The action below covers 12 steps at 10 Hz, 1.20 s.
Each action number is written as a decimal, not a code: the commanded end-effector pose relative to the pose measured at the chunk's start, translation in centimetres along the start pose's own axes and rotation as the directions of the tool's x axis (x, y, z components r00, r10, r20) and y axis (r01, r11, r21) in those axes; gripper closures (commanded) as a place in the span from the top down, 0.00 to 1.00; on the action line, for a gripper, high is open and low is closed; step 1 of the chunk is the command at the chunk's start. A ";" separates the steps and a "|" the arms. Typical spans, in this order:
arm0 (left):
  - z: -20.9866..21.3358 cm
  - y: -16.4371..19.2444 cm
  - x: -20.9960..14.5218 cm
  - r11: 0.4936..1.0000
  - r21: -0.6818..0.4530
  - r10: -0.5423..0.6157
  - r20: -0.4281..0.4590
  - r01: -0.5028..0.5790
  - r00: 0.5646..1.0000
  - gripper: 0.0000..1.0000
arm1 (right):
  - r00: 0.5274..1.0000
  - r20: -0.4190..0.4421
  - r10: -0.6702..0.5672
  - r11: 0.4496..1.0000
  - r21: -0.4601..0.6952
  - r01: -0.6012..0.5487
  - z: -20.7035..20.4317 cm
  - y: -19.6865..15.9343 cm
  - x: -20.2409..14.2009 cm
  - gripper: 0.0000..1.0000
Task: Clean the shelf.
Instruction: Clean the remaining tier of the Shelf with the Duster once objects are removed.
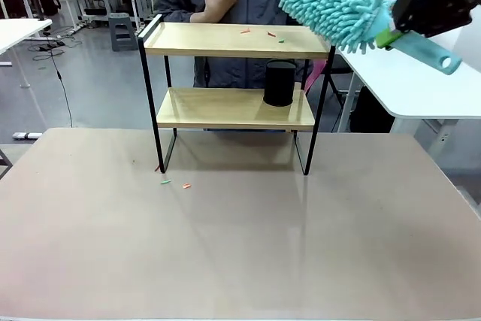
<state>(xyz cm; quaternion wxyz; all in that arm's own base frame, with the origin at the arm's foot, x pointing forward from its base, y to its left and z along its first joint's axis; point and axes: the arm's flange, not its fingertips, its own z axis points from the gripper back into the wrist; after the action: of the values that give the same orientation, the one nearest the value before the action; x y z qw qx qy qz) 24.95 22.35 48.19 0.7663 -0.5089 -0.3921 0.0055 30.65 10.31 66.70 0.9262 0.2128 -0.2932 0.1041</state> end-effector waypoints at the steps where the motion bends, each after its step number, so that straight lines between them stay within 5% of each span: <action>1: -0.1 -0.2 0.2 1.000 -0.016 -0.018 0.014 0.018 1.000 1.00 | 1.000 -0.003 0.018 1.000 -0.017 -0.018 -0.7 0.9 0.3 0.13; 5: -0.1 -0.2 0.2 1.000 -0.016 -0.018 0.014 0.018 1.000 1.00 | 1.000 -0.011 0.022 0.953 -0.302 -0.025 -6.0 3.2 8.3 0.13; 12: -0.1 -0.2 0.2 1.000 -0.016 -0.018 0.014 0.018 1.000 1.00 | 0.995 -0.099 0.020 0.979 -0.198 -0.039 -10.3 2.9 7.6 0.13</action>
<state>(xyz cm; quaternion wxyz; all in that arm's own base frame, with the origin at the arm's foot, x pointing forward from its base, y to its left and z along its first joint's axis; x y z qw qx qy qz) 24.96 22.36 48.16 0.7663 -0.5090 -0.3920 0.0050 41.26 18.40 64.32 0.9554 0.0813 -0.2684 0.0925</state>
